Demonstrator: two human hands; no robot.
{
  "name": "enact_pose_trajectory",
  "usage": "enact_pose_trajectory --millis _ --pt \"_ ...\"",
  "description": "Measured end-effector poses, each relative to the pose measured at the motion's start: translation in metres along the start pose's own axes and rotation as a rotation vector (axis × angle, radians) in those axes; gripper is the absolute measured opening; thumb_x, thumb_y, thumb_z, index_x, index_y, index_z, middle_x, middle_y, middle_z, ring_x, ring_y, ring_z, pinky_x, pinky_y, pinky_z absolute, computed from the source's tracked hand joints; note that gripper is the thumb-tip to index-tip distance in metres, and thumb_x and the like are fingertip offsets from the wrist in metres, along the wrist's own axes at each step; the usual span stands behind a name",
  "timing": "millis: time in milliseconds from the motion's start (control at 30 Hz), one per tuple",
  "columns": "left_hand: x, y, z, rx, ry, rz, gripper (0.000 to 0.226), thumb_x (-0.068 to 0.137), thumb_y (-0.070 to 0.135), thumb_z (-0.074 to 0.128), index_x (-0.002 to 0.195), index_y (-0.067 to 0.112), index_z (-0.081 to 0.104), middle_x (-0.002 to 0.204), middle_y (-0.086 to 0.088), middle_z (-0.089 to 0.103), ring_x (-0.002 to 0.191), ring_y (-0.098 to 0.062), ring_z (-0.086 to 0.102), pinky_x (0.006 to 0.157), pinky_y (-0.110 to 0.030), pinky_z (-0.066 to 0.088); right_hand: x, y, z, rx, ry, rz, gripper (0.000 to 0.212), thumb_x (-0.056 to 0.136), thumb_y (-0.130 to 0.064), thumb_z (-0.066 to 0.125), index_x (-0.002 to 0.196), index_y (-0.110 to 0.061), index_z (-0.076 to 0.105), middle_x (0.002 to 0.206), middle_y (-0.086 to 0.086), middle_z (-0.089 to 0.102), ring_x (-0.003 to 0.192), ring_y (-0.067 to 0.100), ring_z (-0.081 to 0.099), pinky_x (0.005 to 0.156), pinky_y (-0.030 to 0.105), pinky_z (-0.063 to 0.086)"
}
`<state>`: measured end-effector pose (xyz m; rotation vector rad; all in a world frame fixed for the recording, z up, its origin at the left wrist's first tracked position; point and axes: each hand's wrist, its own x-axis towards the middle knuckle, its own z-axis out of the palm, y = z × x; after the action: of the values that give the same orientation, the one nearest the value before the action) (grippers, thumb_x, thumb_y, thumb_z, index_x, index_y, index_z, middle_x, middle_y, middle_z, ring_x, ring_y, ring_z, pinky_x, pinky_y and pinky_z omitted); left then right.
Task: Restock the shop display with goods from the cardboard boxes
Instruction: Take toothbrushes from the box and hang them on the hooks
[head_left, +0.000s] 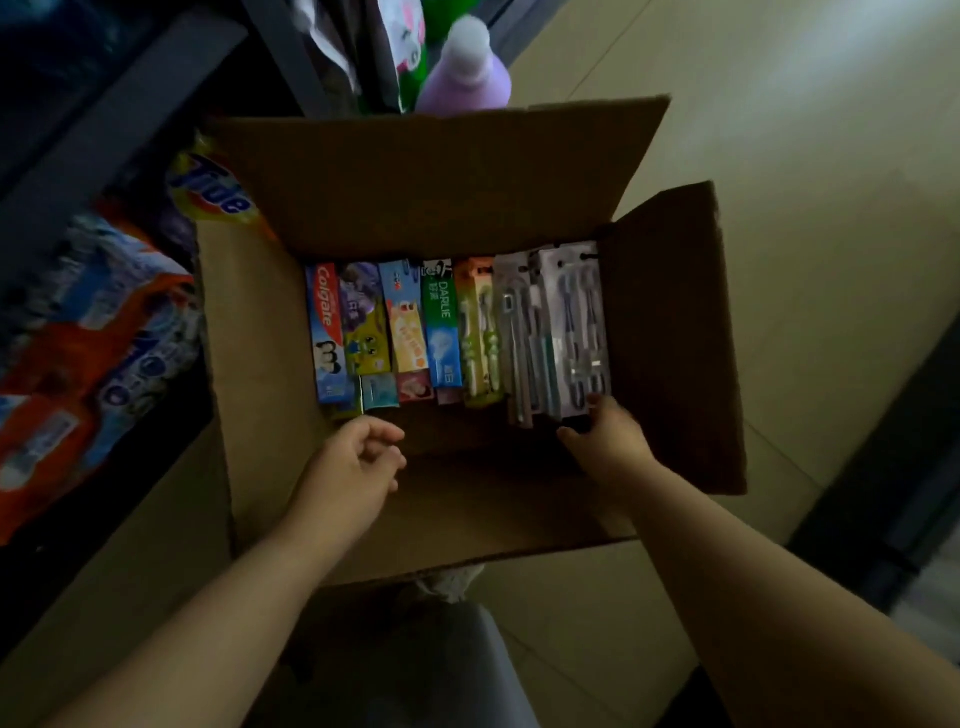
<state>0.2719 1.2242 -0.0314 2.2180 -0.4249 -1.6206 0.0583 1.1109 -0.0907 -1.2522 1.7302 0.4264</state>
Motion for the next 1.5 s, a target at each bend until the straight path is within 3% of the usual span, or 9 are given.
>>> enact_pose_trajectory --millis 167,300,567,667,833,967,1100,1267,1500 --pt "0.040 -0.017 0.010 -0.001 -0.012 -0.058 0.020 0.096 0.011 0.047 0.097 0.031 0.052 0.100 0.001 0.058 0.085 -0.013 0.057 0.064 -0.023 0.041 0.066 -0.002 0.027 -0.014 0.061 -0.050 0.059 0.079 -0.027 0.076 0.131 -0.019 0.049 0.128 0.005 0.055 0.119 0.026 0.055 0.098 0.045 0.050" --pt "0.060 -0.028 0.020 -0.046 -0.029 -0.076 0.019 0.096 0.011 0.047 0.099 0.029 0.053 0.100 -0.001 0.059 0.086 -0.015 0.057 0.066 -0.024 0.042 0.096 -0.013 0.058 -0.062 0.141 -0.073 0.075 0.077 -0.025 0.078 0.137 -0.011 0.037 0.138 0.011 0.041 0.129 0.030 0.042 0.107 0.045 0.041" --pt "0.067 -0.043 0.026 -0.076 -0.026 -0.138 0.021 0.095 0.011 0.049 0.095 0.032 0.053 0.098 0.001 0.060 0.083 -0.013 0.058 0.065 -0.023 0.043 0.101 -0.010 0.079 -0.363 0.345 -0.098 0.066 0.085 -0.023 0.069 0.138 -0.007 0.033 0.140 0.015 0.039 0.127 0.033 0.040 0.102 0.044 0.037" --pt "0.067 -0.042 0.024 -0.099 -0.017 -0.151 0.020 0.096 0.011 0.048 0.098 0.030 0.054 0.099 0.000 0.060 0.084 -0.014 0.058 0.066 -0.024 0.043 0.098 -0.010 0.073 -0.344 0.425 -0.183 0.051 0.087 -0.015 0.065 0.132 -0.007 0.041 0.132 0.015 0.045 0.122 0.030 0.044 0.101 0.039 0.039" --pt "0.070 -0.040 0.024 -0.118 -0.015 -0.146 0.019 0.095 0.011 0.049 0.100 0.029 0.055 0.100 -0.001 0.061 0.086 -0.016 0.059 0.068 -0.025 0.043 0.103 -0.029 0.090 -0.367 0.109 -0.503 0.036 0.093 -0.008 0.054 0.128 -0.009 0.045 0.130 0.011 0.046 0.118 0.027 0.048 0.093 0.031 0.042" --pt "0.074 -0.050 0.022 -0.113 0.002 -0.143 0.019 0.096 0.013 0.049 0.098 0.030 0.055 0.098 0.001 0.063 0.085 -0.015 0.061 0.070 -0.026 0.045 0.120 -0.026 0.098 -0.301 0.497 -0.254 0.046 0.087 -0.011 0.063 0.128 -0.005 0.044 0.128 0.016 0.045 0.117 0.032 0.046 0.098 0.037 0.038" --pt "0.075 -0.058 0.023 -0.119 0.018 -0.162 0.018 0.095 0.013 0.049 0.101 0.028 0.056 0.097 0.001 0.063 0.085 -0.016 0.061 0.071 -0.028 0.046 0.128 -0.017 0.100 -0.423 0.409 -0.211 0.054 0.088 -0.021 0.064 0.133 -0.005 0.039 0.130 0.016 0.045 0.118 0.031 0.047 0.095 0.035 0.038" --pt "0.074 -0.067 0.029 -0.139 0.012 -0.183 0.018 0.095 0.012 0.050 0.097 0.028 0.057 0.096 0.000 0.065 0.082 -0.017 0.062 0.067 -0.027 0.045 0.123 -0.012 0.099 -0.290 0.517 -0.087 0.083 0.077 -0.038 0.075 0.138 -0.004 0.029 0.137 0.018 0.035 0.127 0.033 0.036 0.102 0.039 0.035" --pt "0.074 -0.067 0.033 -0.152 -0.006 -0.198 0.018 0.095 0.010 0.049 0.098 0.025 0.058 0.096 -0.002 0.064 0.082 -0.018 0.061 0.065 -0.026 0.044 0.128 -0.016 0.099 -0.258 0.334 0.003 0.066 0.084 -0.037 0.068 0.133 -0.003 0.038 0.137 0.016 0.041 0.121 0.032 0.048 0.090 0.038 0.047"
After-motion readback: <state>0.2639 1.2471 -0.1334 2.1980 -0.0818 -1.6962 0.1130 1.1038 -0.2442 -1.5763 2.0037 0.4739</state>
